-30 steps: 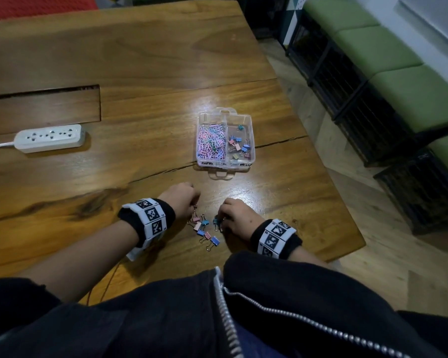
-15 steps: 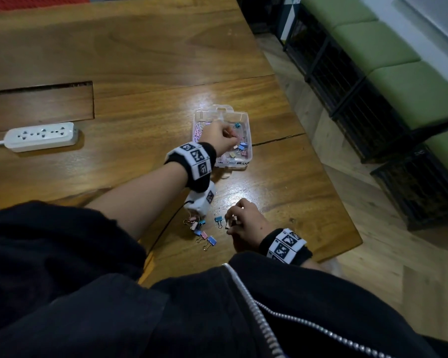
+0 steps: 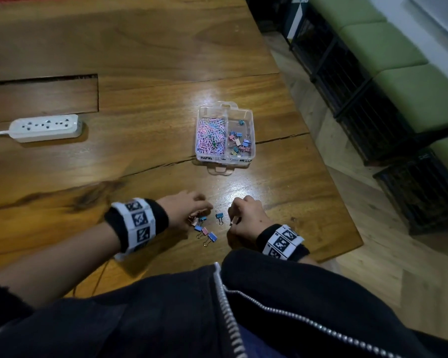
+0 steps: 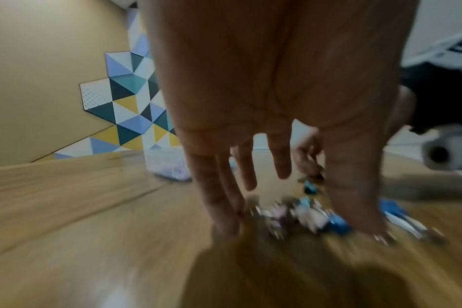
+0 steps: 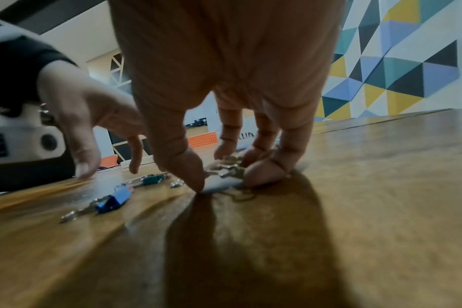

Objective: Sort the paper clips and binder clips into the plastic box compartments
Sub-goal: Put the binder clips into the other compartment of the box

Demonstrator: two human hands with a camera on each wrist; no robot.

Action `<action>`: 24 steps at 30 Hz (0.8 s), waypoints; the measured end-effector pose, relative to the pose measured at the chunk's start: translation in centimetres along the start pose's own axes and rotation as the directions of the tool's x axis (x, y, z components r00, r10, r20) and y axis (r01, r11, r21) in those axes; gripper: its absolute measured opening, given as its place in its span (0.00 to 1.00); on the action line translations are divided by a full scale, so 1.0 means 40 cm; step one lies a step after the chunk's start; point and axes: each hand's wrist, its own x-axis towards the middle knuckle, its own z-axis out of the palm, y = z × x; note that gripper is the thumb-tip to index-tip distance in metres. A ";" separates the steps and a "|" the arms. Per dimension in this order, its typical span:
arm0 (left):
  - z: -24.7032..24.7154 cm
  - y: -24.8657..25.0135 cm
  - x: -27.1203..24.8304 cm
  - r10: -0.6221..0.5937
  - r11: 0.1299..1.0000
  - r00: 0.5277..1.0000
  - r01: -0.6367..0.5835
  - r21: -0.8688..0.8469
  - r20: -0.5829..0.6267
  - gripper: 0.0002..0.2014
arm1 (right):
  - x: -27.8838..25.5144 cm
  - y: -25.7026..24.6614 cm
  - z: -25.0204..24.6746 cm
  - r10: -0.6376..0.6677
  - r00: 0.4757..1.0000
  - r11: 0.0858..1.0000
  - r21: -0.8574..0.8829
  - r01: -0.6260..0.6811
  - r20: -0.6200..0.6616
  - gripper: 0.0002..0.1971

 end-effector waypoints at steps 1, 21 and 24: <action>0.020 0.003 -0.004 0.001 1.000 1.000 -0.001 0.027 -0.030 0.37 | 0.000 -0.001 0.000 -0.007 1.000 1.000 -0.009 0.007 -0.008 0.09; 0.056 0.054 0.003 -0.109 0.994 0.959 0.109 -0.014 -0.262 0.17 | 0.141 -0.112 -0.263 -0.043 0.915 0.978 0.171 0.121 -0.401 0.05; 0.062 0.051 0.006 -0.113 0.994 0.949 0.105 -0.043 -0.295 0.16 | 0.147 -0.101 -0.244 -0.040 0.937 0.987 0.135 0.093 -0.348 0.07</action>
